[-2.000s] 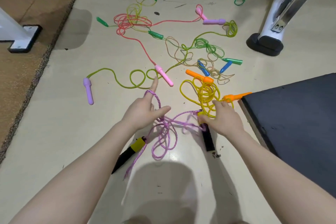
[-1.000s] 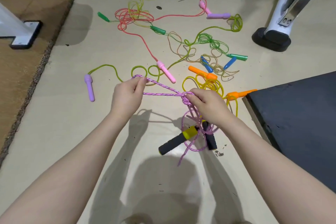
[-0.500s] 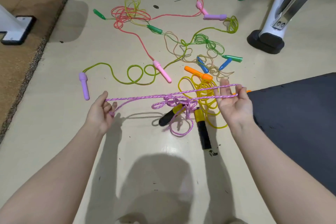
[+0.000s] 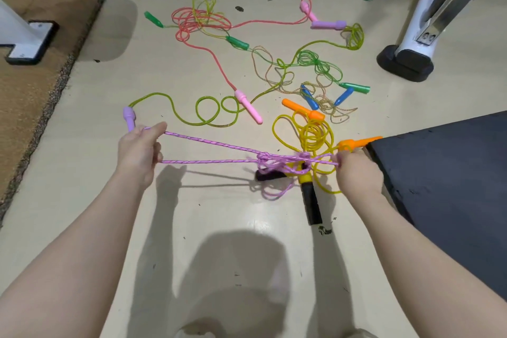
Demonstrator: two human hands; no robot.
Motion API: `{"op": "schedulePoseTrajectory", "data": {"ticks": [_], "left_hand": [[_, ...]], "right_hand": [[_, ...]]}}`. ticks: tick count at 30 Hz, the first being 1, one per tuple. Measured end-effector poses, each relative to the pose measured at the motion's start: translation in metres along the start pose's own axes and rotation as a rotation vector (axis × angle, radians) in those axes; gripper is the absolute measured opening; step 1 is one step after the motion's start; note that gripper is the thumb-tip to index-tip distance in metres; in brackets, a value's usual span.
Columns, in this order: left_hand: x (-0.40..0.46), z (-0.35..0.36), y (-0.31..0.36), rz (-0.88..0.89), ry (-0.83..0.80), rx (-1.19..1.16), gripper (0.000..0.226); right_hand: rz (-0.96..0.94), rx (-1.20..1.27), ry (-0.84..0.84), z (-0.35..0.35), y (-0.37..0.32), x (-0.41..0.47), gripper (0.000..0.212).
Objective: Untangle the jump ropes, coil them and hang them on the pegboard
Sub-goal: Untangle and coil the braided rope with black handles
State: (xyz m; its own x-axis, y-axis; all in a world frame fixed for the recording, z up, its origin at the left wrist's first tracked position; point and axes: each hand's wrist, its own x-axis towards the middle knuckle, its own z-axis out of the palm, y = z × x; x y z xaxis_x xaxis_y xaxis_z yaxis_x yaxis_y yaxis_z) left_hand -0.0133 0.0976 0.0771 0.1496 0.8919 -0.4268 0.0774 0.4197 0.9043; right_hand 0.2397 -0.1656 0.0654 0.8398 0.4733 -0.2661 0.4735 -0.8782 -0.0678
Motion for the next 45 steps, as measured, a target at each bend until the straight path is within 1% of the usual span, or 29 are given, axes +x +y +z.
{"op": "schedulePoseTrajectory", "data": {"ticks": [2,3,5,7,8,9,12,13,15,17,18,19,20,21,23,24,26,27,28,31,34,35,36,37,38,40,41,43,45], "left_hand": [[0.000,-0.011,-0.006,-0.006,0.112,0.114,0.035],[0.000,-0.016,-0.010,-0.022,0.162,0.130,0.036],[0.001,-0.025,-0.024,-0.056,0.240,0.104,0.034],[0.005,-0.040,-0.040,-0.106,0.328,0.125,0.031],[0.007,-0.049,-0.048,-0.137,0.375,0.158,0.029],[0.009,-0.059,-0.055,-0.151,0.423,0.211,0.028],[0.009,-0.079,-0.072,-0.175,0.458,0.462,0.031],[0.009,-0.079,-0.076,-0.178,0.428,0.549,0.032],[0.006,-0.064,-0.082,-0.215,0.285,0.825,0.029],[0.000,-0.037,-0.084,-0.240,0.123,1.077,0.028],[-0.003,-0.022,-0.083,-0.183,0.045,1.153,0.037],[-0.008,-0.003,-0.078,-0.059,-0.053,1.153,0.041],[-0.017,0.017,-0.070,0.090,-0.183,1.076,0.038],[-0.031,0.039,-0.062,0.164,-0.332,0.907,0.032],[-0.073,0.077,-0.047,0.050,-0.686,0.508,0.023],[-0.091,0.088,-0.047,-0.006,-0.854,0.388,0.023],[-0.114,0.104,-0.063,-0.022,-1.102,0.377,0.042],[-0.120,0.106,-0.073,-0.021,-1.175,0.423,0.050],[-0.125,0.109,-0.079,-0.013,-1.191,0.455,0.051],[-0.120,0.105,-0.087,-0.037,-1.156,0.526,0.028],[-0.112,0.092,-0.087,-0.106,-1.168,0.499,0.013],[-0.110,0.088,-0.085,-0.126,-1.152,0.460,0.008],[-0.109,0.084,-0.082,-0.162,-1.118,0.389,0.010],[-0.107,0.082,-0.079,-0.213,-1.075,0.299,0.013],[-0.106,0.080,-0.073,-0.253,-1.029,0.210,0.017],[-0.101,0.081,-0.064,-0.296,-0.944,0.070,0.027],[-0.098,0.081,-0.061,-0.309,-0.914,0.015,0.031],[-0.096,0.085,-0.055,-0.323,-0.879,-0.028,0.036],[-0.097,0.089,-0.048,-0.302,-0.879,-0.011,0.037]], "right_hand": [[0.188,0.344,-0.023,0.003,0.005,0.006,0.031],[0.318,0.621,-0.061,0.005,0.004,0.009,0.030],[0.577,1.295,-0.128,0.001,0.002,0.010,0.033],[0.690,1.895,-0.237,-0.016,-0.001,0.002,0.035],[0.719,2.086,-0.284,-0.023,-0.001,0.002,0.036],[0.720,2.201,-0.294,-0.025,0.001,0.004,0.039],[0.725,2.278,-0.319,-0.019,0.007,0.010,0.044],[0.750,2.302,-0.339,-0.017,0.006,0.011,0.043],[0.754,2.361,-0.418,-0.019,-0.001,0.013,0.043],[0.702,2.346,-0.540,-0.026,-0.015,0.009,0.051],[0.669,2.310,-0.617,-0.030,-0.023,0.006,0.056],[0.632,2.265,-0.676,-0.031,-0.030,0.003,0.061],[0.593,2.224,-0.721,-0.031,-0.036,0.000,0.064],[0.559,2.192,-0.750,-0.032,-0.042,-0.005,0.067],[0.541,2.160,-0.773,-0.033,-0.052,-0.012,0.072],[0.546,2.184,-0.768,-0.035,-0.055,-0.014,0.073],[0.559,2.275,-0.737,-0.041,-0.059,-0.016,0.074],[0.559,2.313,-0.719,-0.045,-0.060,-0.017,0.074],[0.558,2.338,-0.697,-0.047,-0.061,-0.018,0.073],[0.579,2.402,-0.607,-0.044,-0.062,-0.018,0.069],[0.554,2.413,-0.519,-0.038,-0.058,-0.012,0.051],[0.517,2.300,-0.516,-0.036,-0.055,-0.010,0.039],[0.463,2.092,-0.526,-0.034,-0.052,-0.010,0.024],[0.400,1.836,-0.547,-0.032,-0.049,-0.011,0.012],[0.344,1.572,-0.569,-0.030,-0.048,-0.014,0.007],[0.238,1.168,-0.585,-0.025,-0.049,-0.022,0.013],[0.183,1.046,-0.557,-0.023,-0.052,-0.026,0.021],[0.011,0.839,-0.380,-0.021,-0.058,-0.031,0.036],[-0.229,0.740,-0.167,-0.018,-0.062,-0.031,0.041]]}}
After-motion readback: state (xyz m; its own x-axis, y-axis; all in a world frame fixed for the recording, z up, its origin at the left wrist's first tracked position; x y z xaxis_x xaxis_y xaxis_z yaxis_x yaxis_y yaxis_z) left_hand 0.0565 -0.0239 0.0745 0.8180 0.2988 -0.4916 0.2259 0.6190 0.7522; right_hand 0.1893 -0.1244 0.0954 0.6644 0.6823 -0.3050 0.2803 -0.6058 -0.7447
